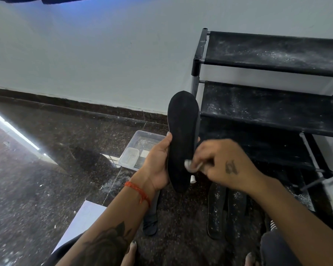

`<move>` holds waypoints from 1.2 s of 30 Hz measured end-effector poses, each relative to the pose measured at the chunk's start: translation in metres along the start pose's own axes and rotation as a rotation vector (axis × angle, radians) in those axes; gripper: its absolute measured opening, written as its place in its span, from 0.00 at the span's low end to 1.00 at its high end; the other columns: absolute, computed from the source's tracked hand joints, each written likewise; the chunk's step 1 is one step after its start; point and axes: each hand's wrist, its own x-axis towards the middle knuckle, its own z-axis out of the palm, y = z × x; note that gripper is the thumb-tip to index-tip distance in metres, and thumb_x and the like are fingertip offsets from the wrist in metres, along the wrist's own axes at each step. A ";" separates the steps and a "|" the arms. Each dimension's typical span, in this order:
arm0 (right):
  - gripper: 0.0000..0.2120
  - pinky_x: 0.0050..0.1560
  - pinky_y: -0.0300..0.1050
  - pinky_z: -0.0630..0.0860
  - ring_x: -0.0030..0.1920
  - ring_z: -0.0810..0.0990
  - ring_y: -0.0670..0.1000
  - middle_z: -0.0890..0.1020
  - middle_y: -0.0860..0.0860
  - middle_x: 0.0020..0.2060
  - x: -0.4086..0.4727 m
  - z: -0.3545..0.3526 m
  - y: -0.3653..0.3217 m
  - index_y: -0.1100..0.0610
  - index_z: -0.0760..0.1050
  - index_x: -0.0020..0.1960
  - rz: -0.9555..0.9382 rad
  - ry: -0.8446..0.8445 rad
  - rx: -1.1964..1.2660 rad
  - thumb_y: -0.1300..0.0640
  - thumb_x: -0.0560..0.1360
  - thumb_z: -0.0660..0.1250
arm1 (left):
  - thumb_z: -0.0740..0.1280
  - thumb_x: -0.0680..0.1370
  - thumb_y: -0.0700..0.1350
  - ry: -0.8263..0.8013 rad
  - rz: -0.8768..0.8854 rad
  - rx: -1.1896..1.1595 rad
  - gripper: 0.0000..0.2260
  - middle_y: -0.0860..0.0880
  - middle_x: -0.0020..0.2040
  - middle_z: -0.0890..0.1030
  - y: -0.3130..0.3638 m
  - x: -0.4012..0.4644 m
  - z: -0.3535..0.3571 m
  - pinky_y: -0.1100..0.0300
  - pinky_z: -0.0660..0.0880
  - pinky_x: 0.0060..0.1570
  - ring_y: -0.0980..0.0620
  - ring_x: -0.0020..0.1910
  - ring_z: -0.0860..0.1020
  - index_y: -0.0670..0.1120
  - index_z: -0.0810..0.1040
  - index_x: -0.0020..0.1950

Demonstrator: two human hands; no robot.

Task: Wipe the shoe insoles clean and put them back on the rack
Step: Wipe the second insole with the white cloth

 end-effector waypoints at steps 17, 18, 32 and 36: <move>0.09 0.41 0.46 0.78 0.40 0.79 0.44 0.80 0.42 0.38 0.015 0.000 0.020 0.49 0.84 0.40 0.141 0.219 0.160 0.63 0.68 0.72 | 0.51 0.81 0.58 -0.057 -0.079 0.112 0.23 0.44 0.51 0.83 -0.009 -0.002 0.004 0.49 0.77 0.51 0.46 0.47 0.82 0.45 0.78 0.59; 0.08 0.42 0.42 0.77 0.40 0.78 0.43 0.80 0.42 0.39 0.015 0.001 0.021 0.49 0.83 0.42 0.142 0.316 0.129 0.62 0.69 0.71 | 0.51 0.81 0.58 -0.060 -0.082 0.108 0.23 0.43 0.53 0.83 -0.009 -0.002 0.004 0.48 0.75 0.54 0.46 0.50 0.81 0.45 0.78 0.59; 0.10 0.46 0.41 0.77 0.45 0.80 0.47 0.83 0.48 0.42 0.017 -0.006 0.021 0.49 0.82 0.42 0.506 0.279 0.704 0.64 0.72 0.67 | 0.52 0.82 0.57 0.036 -0.067 0.010 0.24 0.41 0.55 0.82 -0.010 0.000 -0.002 0.46 0.77 0.53 0.44 0.47 0.83 0.42 0.75 0.64; 0.10 0.45 0.45 0.80 0.40 0.80 0.50 0.82 0.52 0.38 0.016 0.024 0.023 0.56 0.81 0.45 0.678 0.126 0.798 0.67 0.74 0.64 | 0.52 0.83 0.53 0.075 -0.053 0.063 0.20 0.40 0.55 0.81 -0.019 -0.001 -0.008 0.42 0.79 0.47 0.43 0.46 0.83 0.44 0.71 0.68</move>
